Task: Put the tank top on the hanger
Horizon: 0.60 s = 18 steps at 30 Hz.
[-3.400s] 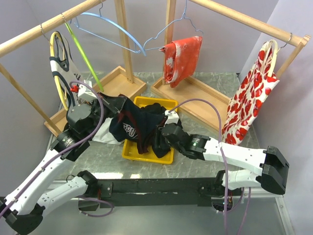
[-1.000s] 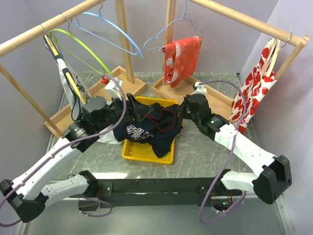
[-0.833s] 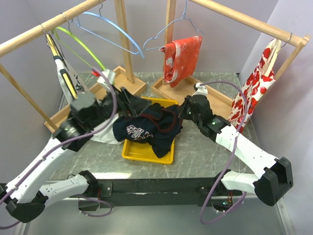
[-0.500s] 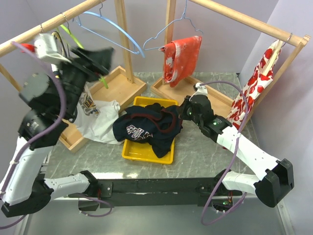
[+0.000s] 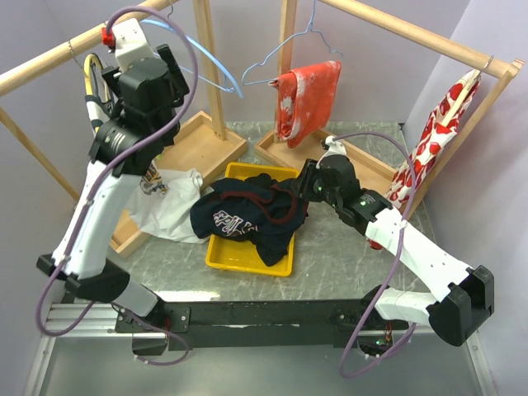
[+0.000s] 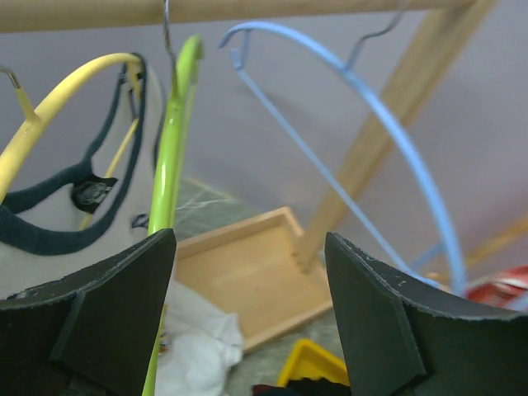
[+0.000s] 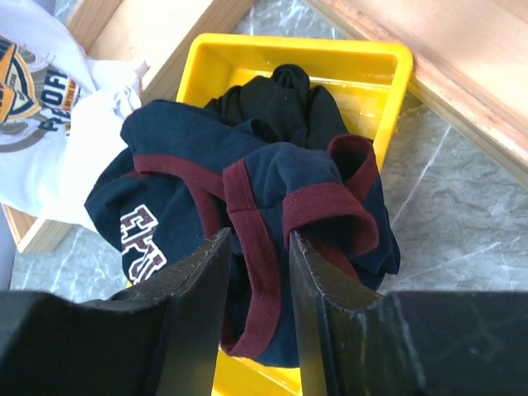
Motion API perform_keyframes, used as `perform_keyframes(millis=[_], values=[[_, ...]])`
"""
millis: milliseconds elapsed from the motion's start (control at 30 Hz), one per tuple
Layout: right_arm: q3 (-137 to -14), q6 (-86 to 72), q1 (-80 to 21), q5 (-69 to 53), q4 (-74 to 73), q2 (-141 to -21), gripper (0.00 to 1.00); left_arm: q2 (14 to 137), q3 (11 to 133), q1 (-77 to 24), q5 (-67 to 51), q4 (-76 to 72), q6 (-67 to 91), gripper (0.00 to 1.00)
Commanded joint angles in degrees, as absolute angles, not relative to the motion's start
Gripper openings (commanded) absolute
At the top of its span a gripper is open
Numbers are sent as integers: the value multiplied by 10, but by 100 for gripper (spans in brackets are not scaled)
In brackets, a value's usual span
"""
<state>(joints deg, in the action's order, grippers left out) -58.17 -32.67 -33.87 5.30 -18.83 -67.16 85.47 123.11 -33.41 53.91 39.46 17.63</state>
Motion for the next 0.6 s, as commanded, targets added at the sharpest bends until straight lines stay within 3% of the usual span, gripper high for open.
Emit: perform_keyframes(millis=[0,300,567], values=[[-613,-313,-340,47,-200,-658,43,861,1270,-297,549,432,149,77],[-605,-315,-341,34,-190,-658,43,848,1268,-265,459,441,165,73],[-595,-315,-342,25,-178,-661,44,802,1237,-258,486,434,143,72]])
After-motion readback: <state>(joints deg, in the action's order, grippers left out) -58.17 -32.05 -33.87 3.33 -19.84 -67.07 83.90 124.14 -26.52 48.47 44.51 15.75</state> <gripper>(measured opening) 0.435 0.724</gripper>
